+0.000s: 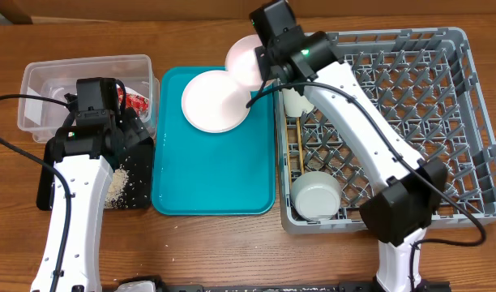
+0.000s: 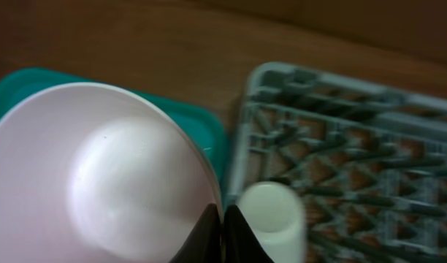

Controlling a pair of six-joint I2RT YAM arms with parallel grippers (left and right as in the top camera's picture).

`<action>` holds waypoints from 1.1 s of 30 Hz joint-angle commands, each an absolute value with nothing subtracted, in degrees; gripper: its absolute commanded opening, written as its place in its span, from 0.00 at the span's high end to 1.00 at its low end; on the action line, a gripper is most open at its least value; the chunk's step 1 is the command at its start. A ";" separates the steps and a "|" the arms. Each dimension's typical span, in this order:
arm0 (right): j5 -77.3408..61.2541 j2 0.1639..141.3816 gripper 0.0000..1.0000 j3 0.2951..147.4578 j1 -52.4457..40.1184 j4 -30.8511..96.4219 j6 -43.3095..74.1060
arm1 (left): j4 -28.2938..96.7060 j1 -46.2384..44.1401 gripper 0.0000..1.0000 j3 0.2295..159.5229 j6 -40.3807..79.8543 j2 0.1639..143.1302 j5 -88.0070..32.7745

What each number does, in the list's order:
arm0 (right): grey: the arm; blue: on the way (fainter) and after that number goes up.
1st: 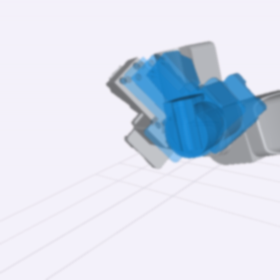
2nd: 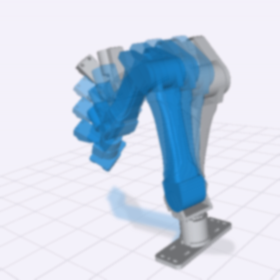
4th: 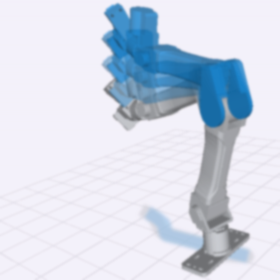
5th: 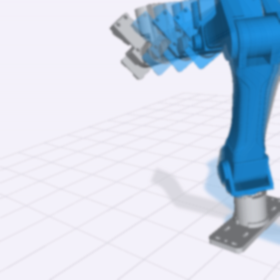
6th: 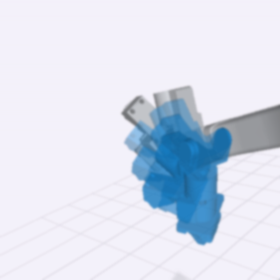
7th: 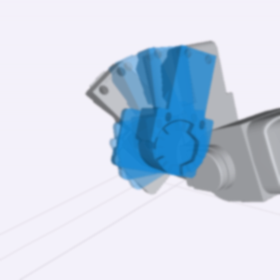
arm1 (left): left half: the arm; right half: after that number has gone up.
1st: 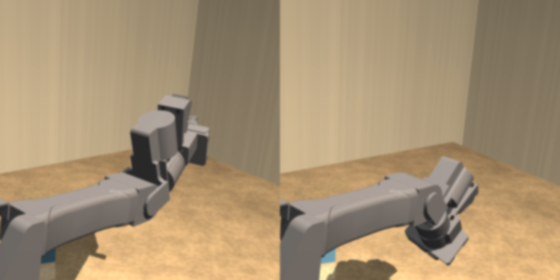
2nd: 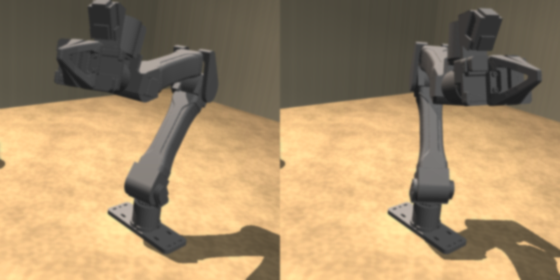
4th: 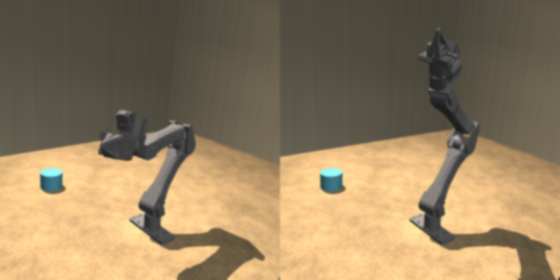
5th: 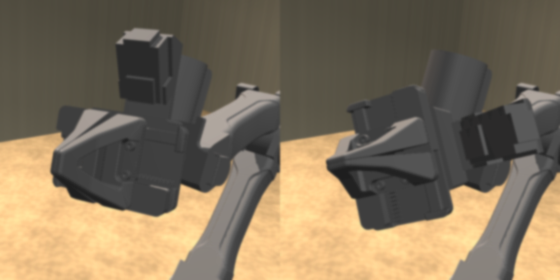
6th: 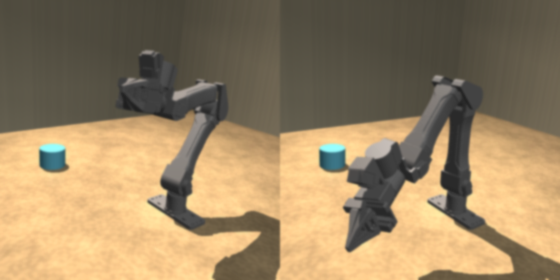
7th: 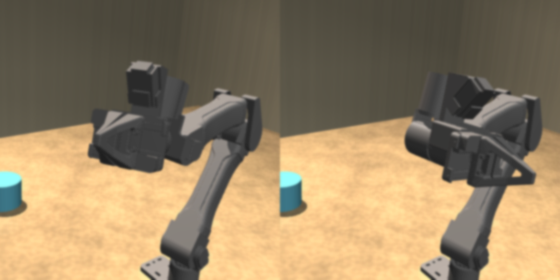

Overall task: Sort waste into correct bins and load items into the dishwasher
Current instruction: 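Close the right gripper on the plate rim and tilt it up, then carry the pink bowl right over the grey rack's upper area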

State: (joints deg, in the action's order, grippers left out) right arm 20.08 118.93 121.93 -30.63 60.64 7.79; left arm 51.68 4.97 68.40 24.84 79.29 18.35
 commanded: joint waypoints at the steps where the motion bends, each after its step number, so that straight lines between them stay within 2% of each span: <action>1: 43.20 116.03 0.96 123.90 -28.73 61.52 3.95 | 51.64 5.13 0.00 69.06 24.21 78.74 17.93; 4: 49.71 116.05 0.96 123.85 -26.92 62.94 3.92 | 51.62 5.13 0.00 69.06 24.21 78.74 17.93; 9: 50.59 116.05 0.96 123.83 -22.41 64.45 -1.89 | 51.64 5.13 0.00 69.06 24.21 78.74 17.93; 20: 58.41 116.05 0.96 123.22 -10.09 65.93 1.50 | 51.62 5.13 0.00 69.06 24.21 78.74 17.96; 33: 69.45 116.05 0.96 110.41 -8.38 68.49 3.01 | 51.64 5.13 0.00 69.06 24.21 78.74 17.93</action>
State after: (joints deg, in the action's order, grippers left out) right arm 63.44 117.69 113.65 -8.27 68.97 1.93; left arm 51.68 4.97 68.40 24.84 79.29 18.35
